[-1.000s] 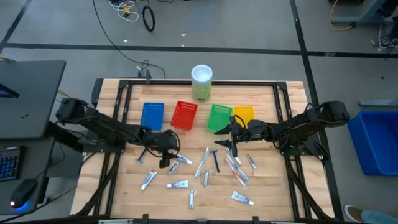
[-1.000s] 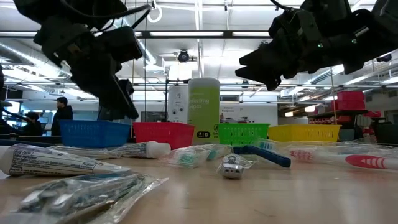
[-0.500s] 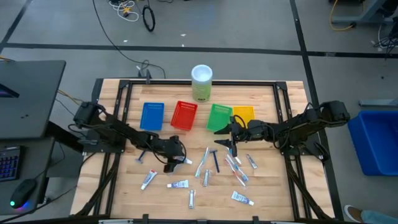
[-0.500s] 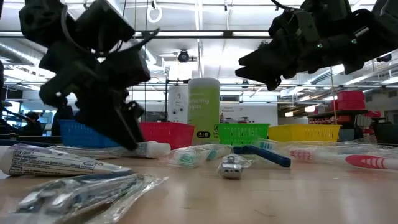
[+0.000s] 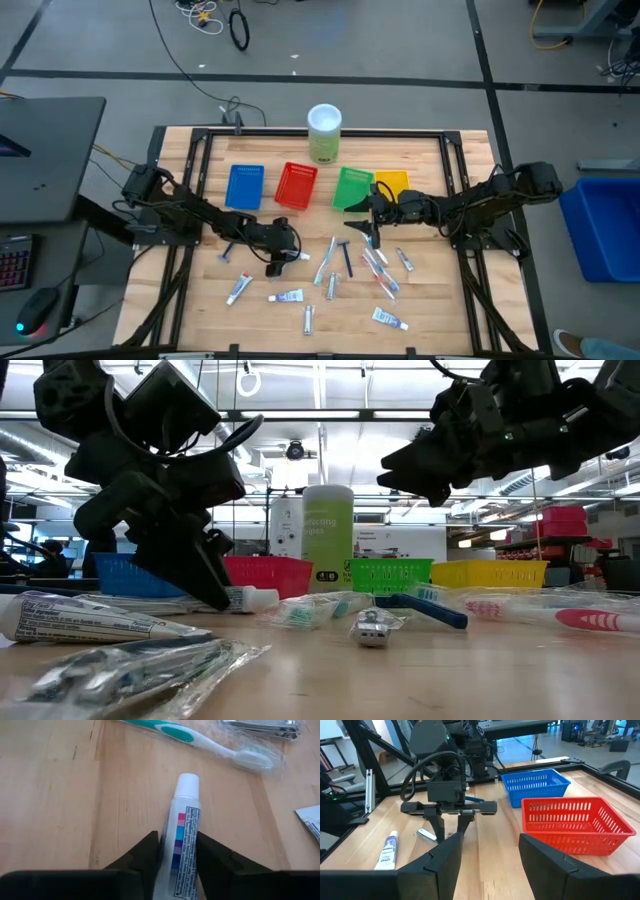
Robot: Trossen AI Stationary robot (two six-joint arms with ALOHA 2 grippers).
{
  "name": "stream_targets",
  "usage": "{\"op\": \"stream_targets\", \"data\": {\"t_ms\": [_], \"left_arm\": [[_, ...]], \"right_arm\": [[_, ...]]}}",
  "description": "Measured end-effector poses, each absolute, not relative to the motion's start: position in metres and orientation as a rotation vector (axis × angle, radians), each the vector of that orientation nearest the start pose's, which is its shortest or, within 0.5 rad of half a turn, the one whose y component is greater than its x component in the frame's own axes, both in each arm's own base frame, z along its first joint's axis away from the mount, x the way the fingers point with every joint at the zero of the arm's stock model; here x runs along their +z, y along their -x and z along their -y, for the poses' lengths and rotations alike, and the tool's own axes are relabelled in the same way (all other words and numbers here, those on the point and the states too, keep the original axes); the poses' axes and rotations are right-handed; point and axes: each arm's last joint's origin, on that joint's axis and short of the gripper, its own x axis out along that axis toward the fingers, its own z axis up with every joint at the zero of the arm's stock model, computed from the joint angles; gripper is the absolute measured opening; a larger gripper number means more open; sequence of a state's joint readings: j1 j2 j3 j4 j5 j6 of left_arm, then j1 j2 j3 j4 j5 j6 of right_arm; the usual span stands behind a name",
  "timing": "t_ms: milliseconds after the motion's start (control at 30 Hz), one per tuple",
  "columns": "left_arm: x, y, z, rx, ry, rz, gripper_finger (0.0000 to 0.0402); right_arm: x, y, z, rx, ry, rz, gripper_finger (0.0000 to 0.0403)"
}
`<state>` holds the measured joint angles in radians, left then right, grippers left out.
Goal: Pick & Place Travel size toiletries
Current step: Put the white toothpaste into the blue basket
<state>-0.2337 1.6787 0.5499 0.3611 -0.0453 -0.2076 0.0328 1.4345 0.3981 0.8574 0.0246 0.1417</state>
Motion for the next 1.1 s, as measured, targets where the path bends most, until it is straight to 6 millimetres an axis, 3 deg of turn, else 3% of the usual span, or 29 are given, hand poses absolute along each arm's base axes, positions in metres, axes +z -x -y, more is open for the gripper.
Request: {"op": "stream_targets", "data": {"t_ms": [167,367,567,733,867,1100], "left_arm": [[0.103,-0.27,0.063,-0.077,0.129,-0.774,0.0088],[0.108,-0.276,0.064,-0.063,0.127,-0.769,0.0086],[0.131,-0.294,0.061,0.004,0.107,-0.823,0.0084],[0.168,-0.3,0.056,0.115,0.06,-0.86,0.0079],[0.205,-0.29,0.049,0.228,0.004,-0.844,0.0079],[0.264,-0.238,0.024,0.476,0.061,-0.744,0.0078]], "right_arm": [[0.168,-0.256,-0.007,-0.004,-0.124,-0.179,0.0195],[0.167,-0.256,-0.007,-0.003,-0.11,-0.18,0.019],[0.167,-0.256,-0.007,-0.003,-0.11,-0.18,0.0197],[0.166,-0.255,-0.007,-0.004,-0.11,-0.188,0.0205],[0.166,-0.255,-0.007,-0.004,-0.109,-0.197,0.0208],[0.165,-0.255,-0.007,-0.005,-0.109,-0.208,0.02]]}}
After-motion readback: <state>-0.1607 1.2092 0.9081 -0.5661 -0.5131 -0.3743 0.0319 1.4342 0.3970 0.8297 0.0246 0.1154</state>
